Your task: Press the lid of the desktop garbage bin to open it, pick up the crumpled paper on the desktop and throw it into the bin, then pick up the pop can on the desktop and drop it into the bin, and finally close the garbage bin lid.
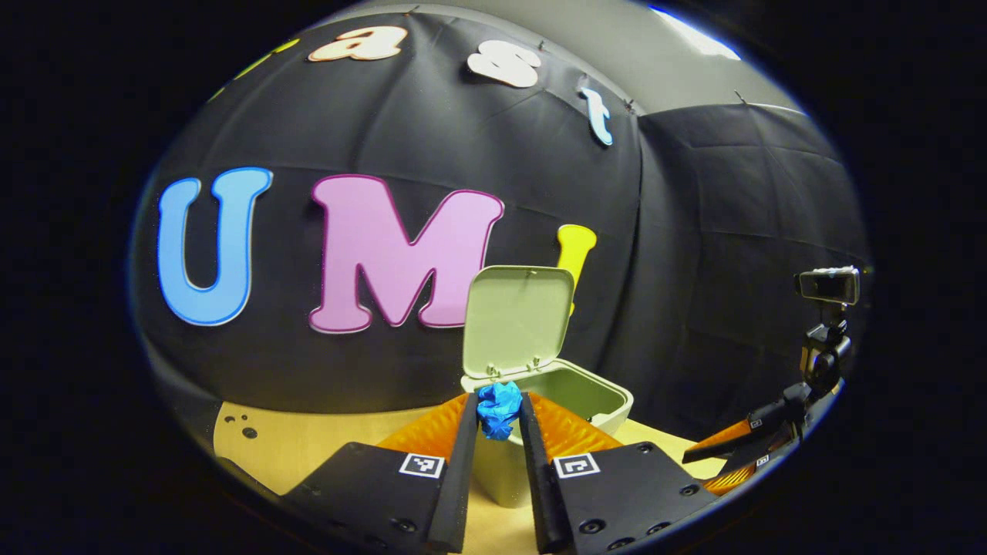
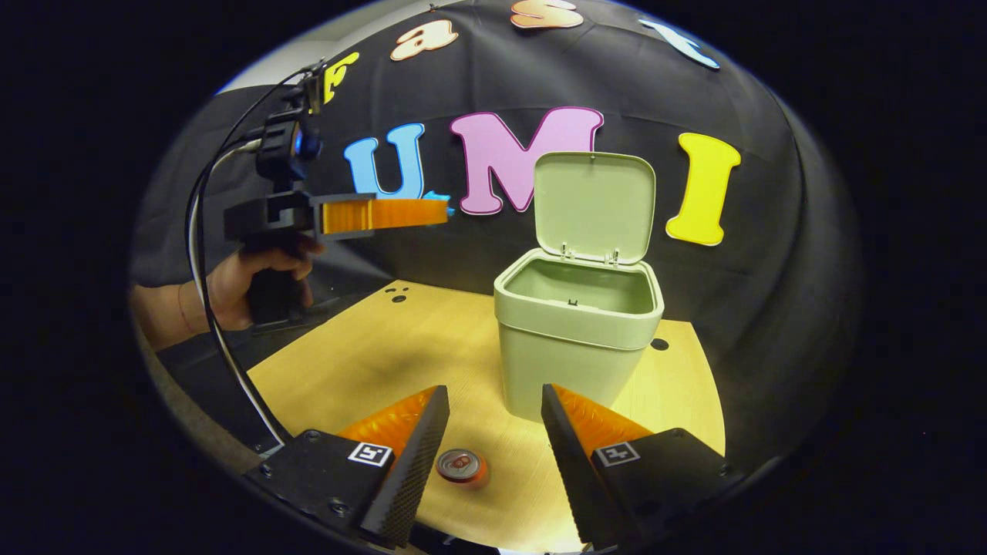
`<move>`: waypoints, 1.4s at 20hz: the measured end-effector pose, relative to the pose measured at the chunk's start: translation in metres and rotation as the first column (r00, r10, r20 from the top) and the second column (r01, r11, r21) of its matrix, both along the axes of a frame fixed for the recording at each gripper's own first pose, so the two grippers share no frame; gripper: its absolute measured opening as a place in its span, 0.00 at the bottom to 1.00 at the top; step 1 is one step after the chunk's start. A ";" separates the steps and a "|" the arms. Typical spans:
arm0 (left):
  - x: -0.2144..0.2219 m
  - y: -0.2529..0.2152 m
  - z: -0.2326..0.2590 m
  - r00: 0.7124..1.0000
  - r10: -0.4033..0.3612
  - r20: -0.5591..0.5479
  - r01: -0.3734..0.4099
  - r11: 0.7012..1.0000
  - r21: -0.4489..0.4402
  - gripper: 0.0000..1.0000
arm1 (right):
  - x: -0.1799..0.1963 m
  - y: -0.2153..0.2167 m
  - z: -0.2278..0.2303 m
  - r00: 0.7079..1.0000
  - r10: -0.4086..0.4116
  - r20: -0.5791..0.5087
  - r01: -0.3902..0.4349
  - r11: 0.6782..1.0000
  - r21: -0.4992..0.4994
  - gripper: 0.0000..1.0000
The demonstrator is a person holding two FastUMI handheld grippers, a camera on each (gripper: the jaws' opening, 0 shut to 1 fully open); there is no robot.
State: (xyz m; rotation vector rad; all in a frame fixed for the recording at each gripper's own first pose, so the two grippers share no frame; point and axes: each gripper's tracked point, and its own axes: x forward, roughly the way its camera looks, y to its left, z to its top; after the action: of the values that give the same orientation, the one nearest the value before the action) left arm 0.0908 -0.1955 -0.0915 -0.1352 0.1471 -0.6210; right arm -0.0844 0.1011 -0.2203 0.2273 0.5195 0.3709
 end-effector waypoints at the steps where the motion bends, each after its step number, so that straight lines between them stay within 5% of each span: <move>1: 0.005 -0.008 0.004 1.000 -0.013 0.011 0.013 1.000 0.002 0.33 | -0.001 0.000 -0.001 1.000 -0.003 -0.004 0.003 1.000 -0.002 0.80; 10: 0.041 -0.068 -0.025 0.994 -0.105 -0.032 0.105 0.994 0.015 0.42 | -0.001 -0.021 -0.013 0.998 -0.050 -0.031 0.050 0.999 -0.003 0.81; 17: 0.065 -0.095 -0.048 0.989 -0.126 -0.078 0.129 0.991 0.029 0.35 | 0.006 -0.034 -0.023 0.996 -0.072 -0.048 0.072 0.997 -0.016 0.81; 20: 0.070 -0.098 -0.049 0.991 -0.115 -0.069 0.117 0.993 0.022 0.43 | 0.006 -0.038 -0.025 0.995 -0.079 -0.054 0.079 0.997 -0.013 0.81; 23: 0.069 -0.098 -0.048 0.993 -0.104 -0.055 0.105 0.994 0.026 0.87 | 0.005 -0.040 -0.028 0.995 -0.084 -0.061 0.083 0.996 -0.007 0.83; 25: 0.068 -0.092 -0.041 0.995 -0.089 -0.038 0.090 0.996 0.012 0.92 | 0.003 -0.037 -0.027 0.995 -0.075 -0.061 0.076 0.997 0.003 0.80; 28: 0.060 -0.077 -0.031 0.998 -0.060 -0.018 0.060 0.998 -0.003 0.93 | -0.002 -0.027 -0.030 0.996 -0.045 -0.072 0.046 0.999 0.013 0.94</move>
State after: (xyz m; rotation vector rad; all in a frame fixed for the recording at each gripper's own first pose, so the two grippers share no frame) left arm 0.1508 -0.2721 -0.1229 -0.1397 0.1686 -0.6802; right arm -0.0863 0.0740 -0.2502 0.2670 0.5810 0.3237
